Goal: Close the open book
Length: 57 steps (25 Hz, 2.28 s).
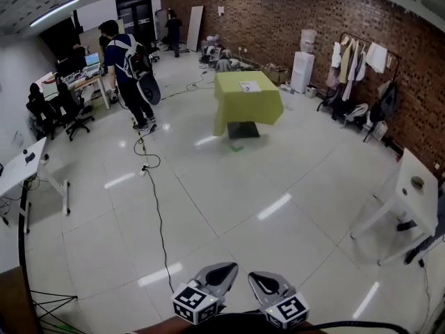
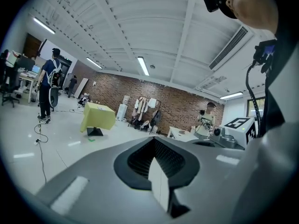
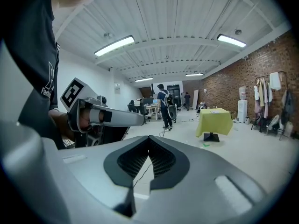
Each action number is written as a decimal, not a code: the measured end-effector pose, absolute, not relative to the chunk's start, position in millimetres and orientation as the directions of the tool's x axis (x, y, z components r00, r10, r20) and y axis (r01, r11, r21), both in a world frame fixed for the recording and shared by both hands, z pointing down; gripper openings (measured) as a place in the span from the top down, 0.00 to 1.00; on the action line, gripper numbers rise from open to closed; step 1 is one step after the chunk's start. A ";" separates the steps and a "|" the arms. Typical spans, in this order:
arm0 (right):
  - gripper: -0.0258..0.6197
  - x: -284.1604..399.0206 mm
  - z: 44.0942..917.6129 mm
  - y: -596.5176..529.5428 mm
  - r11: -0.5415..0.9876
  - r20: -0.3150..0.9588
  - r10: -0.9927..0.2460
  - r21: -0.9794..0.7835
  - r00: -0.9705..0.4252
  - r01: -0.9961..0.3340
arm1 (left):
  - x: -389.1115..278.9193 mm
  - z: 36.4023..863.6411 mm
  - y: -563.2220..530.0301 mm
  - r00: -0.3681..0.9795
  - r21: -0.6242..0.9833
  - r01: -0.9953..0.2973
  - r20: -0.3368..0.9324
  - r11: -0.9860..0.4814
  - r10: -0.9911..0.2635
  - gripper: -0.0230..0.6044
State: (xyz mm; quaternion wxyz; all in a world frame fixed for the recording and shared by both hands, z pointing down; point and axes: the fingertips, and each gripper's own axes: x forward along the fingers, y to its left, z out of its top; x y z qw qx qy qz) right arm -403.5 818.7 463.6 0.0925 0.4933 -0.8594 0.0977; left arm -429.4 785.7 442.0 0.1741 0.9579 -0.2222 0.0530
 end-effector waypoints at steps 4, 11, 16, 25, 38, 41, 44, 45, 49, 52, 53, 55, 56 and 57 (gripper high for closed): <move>0.95 -335.8 466.0 810.1 0.452 0.257 -0.848 -0.104 -0.463 -0.886 | -371.5 444.5 784.3 0.896 0.295 -0.441 0.197 -0.847 -0.398 0.95; 0.95 -236.0 451.7 795.6 0.473 0.217 -0.849 -0.090 -0.481 -0.876 | -263.0 430.3 777.3 0.896 0.267 -0.443 0.155 -0.856 -0.415 0.95; 0.95 -190.3 449.8 800.3 0.501 0.230 -0.838 -0.035 -0.494 -0.865 | -212.2 427.1 787.2 0.887 0.250 -0.461 0.172 -0.852 -0.429 0.95; 0.95 -137.1 460.2 800.0 0.505 0.187 -0.837 -0.100 -0.515 -0.857 | -166.7 433.7 783.3 0.857 0.191 -0.506 0.222 -0.841 -0.465 0.95; 0.95 -123.0 461.0 755.6 0.455 0.198 -0.861 -0.109 -0.468 -0.884 | -148.4 429.3 740.3 0.884 0.157 -0.449 0.225 -0.880 -0.411 0.95; 0.95 -119.8 453.9 733.2 0.420 0.201 -0.879 -0.103 -0.432 -0.902 | -141.3 413.5 715.1 0.906 0.157 -0.410 0.188 -0.898 -0.380 0.95; 0.95 -123.0 445.8 712.1 0.410 0.207 -0.884 -0.084 -0.418 -0.908 | -138.6 404.9 694.7 0.924 0.180 -0.375 0.157 -0.909 -0.350 0.95; 0.95 -125.7 444.3 704.6 0.409 0.207 -0.885 -0.080 -0.416 -0.909 | -139.5 405.5 687.8 0.928 0.187 -0.365 0.154 -0.912 -0.339 0.95; 0.95 -135.7 448.1 674.8 0.383 0.220 -0.893 -0.090 -0.393 -0.919 | -151.3 414.8 660.0 0.940 0.208 -0.330 0.162 -0.921 -0.301 0.95; 0.95 -139.5 451.0 651.9 0.350 0.235 -0.901 -0.102 -0.364 -0.931 | -159.9 418.8 638.9 0.946 0.214 -0.310 0.168 -0.926 -0.278 0.95; 0.95 -142.8 450.5 645.1 0.345 0.238 -0.902 -0.104 -0.360 -0.933 | -163.3 418.2 632.0 0.948 0.217 -0.304 0.165 -0.927 -0.272 0.95; 0.95 -151.9 448.5 631.7 0.340 0.238 -0.904 -0.104 -0.355 -0.935 | -172.2 415.3 617.8 0.952 0.211 -0.294 0.154 -0.932 -0.265 0.95; 0.95 -156.3 446.7 624.1 0.336 0.237 -0.906 -0.102 -0.351 -0.936 | -177.4 413.7 609.7 0.953 0.207 -0.291 0.149 -0.934 -0.264 0.95; 0.95 -160.3 444.4 616.0 0.331 0.237 -0.908 -0.098 -0.345 -0.939 | -183.2 412.2 601.0 0.953 0.206 -0.291 0.144 -0.934 -0.265 0.95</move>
